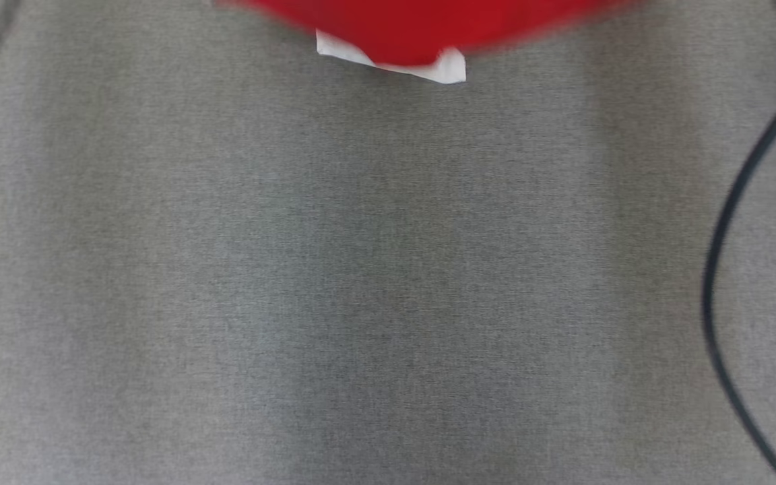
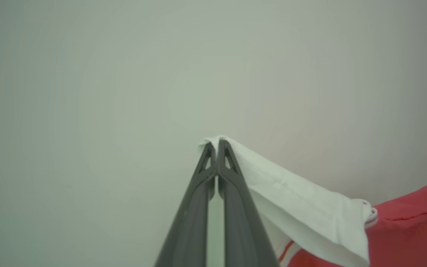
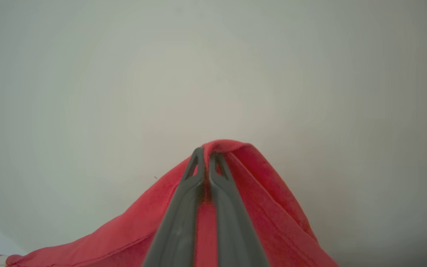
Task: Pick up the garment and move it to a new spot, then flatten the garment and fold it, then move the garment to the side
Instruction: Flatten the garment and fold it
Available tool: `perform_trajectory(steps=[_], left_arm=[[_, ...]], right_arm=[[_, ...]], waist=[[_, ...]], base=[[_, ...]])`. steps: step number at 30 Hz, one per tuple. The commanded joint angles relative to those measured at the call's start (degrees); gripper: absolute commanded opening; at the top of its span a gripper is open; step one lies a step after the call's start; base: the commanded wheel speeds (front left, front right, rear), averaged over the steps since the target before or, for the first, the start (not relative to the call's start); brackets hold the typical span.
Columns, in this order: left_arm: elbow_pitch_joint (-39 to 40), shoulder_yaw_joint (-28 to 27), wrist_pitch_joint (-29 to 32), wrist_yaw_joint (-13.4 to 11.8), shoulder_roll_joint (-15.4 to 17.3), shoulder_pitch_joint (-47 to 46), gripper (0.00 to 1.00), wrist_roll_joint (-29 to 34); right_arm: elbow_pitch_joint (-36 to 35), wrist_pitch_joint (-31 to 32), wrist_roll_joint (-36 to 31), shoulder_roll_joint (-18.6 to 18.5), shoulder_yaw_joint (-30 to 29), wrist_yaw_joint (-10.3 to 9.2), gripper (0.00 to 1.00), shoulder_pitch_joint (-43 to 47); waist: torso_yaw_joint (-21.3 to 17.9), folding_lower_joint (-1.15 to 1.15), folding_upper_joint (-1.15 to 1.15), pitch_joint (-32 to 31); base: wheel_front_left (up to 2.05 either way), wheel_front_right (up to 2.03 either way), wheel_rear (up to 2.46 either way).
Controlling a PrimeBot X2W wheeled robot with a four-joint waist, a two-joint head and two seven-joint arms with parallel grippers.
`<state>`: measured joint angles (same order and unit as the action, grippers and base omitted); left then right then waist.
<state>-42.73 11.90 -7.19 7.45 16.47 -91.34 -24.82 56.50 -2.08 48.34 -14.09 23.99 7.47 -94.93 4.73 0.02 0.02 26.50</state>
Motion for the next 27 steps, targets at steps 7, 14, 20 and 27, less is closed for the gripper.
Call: perform_trajectory(steps=[7, 14, 20, 27], left_arm=[[-7.4, 1.8, -3.1, -0.1, -2.2, -13.6, 0.00, 0.5], [-9.1, 3.3, -5.8, 0.0, -2.6, -17.5, 0.00, -0.2], [-7.9, 5.4, -6.6, -0.1, -1.9, -16.3, 0.00, -2.1], [-3.3, 6.5, -7.6, -0.1, 0.0, -8.6, 0.00, -6.0]], right_arm=[[6.1, -3.3, -3.4, 1.3, 1.3, 0.04, 0.00, -12.2], [5.4, -4.3, -2.4, -0.7, 3.6, 0.04, 0.00, -12.7], [2.5, -4.1, 0.2, -2.6, 5.3, 0.04, 0.00, -10.8], [-5.0, -4.3, 6.8, -5.1, 8.5, 0.04, 0.00, -2.2]], waist=[[2.0, -0.02, -0.02, -0.1], [2.1, -0.02, -0.02, 0.1], [2.5, -0.02, -0.02, 2.0], [1.1, -0.02, -0.02, 1.7]], base=[[0.00, 0.00, 0.00], [0.00, 0.00, 0.00], [0.00, 0.00, 0.00], [0.00, 0.00, 0.00]])
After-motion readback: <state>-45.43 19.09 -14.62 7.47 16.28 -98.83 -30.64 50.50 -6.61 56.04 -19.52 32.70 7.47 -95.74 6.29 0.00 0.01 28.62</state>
